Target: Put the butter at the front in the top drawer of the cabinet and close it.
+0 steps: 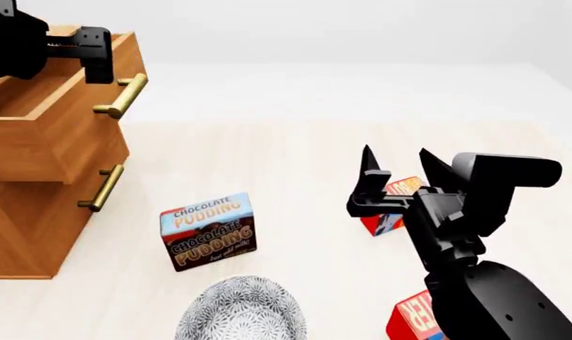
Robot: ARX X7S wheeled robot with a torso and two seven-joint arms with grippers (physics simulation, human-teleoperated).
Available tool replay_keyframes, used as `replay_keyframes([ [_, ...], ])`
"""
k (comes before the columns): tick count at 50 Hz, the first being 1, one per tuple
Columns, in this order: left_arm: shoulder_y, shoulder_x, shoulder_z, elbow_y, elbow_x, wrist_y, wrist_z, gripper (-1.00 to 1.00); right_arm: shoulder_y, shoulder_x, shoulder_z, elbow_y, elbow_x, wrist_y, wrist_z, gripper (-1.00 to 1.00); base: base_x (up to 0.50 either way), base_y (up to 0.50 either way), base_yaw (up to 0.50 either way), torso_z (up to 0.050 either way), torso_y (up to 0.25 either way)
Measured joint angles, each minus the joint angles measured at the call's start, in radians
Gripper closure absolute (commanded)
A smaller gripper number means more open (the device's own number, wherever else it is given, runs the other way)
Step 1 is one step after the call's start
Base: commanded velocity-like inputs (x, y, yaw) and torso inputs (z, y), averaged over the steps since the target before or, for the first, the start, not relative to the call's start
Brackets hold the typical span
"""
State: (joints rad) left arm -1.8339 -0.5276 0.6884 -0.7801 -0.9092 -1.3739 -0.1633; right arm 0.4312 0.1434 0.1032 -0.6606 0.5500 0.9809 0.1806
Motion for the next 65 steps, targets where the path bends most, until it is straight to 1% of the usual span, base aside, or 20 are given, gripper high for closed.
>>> replay_keyframes([
  [7, -0.024, 0.024, 0.064, -0.092, 0.047, 0.045, 0.076, -1.00, -0.008, 0.003, -0.002, 0.005, 0.002, -0.011, 0.004, -1.00, 0.00, 0.00, 0.00, 0.000, 0.000],
  [17, -0.040, 0.055, 0.123, -0.186, 0.091, 0.095, 0.154, -1.00, -0.008, 0.007, -0.015, 0.012, 0.004, -0.019, 0.013, -1.00, 0.00, 0.00, 0.00, 0.000, 0.000],
  [32, -0.038, 0.087, 0.187, -0.269, 0.137, 0.158, 0.253, -1.00, -0.001, 0.014, -0.033, 0.018, 0.008, -0.026, 0.027, -1.00, 0.00, 0.00, 0.00, 0.000, 0.000],
  [54, -0.036, 0.142, 0.250, -0.431, 0.205, 0.276, 0.382, -1.00, 0.007, 0.033, -0.093, 0.029, -0.031, -0.058, 0.055, -1.00, 0.00, 0.00, 0.00, 0.000, 0.000],
  [65, -0.028, 0.161, 0.241, -0.493, 0.245, 0.317, 0.422, -1.00, 0.016, 0.037, -0.112, 0.042, -0.032, -0.061, 0.061, -1.00, 0.00, 0.00, 0.00, 0.000, 0.000],
])
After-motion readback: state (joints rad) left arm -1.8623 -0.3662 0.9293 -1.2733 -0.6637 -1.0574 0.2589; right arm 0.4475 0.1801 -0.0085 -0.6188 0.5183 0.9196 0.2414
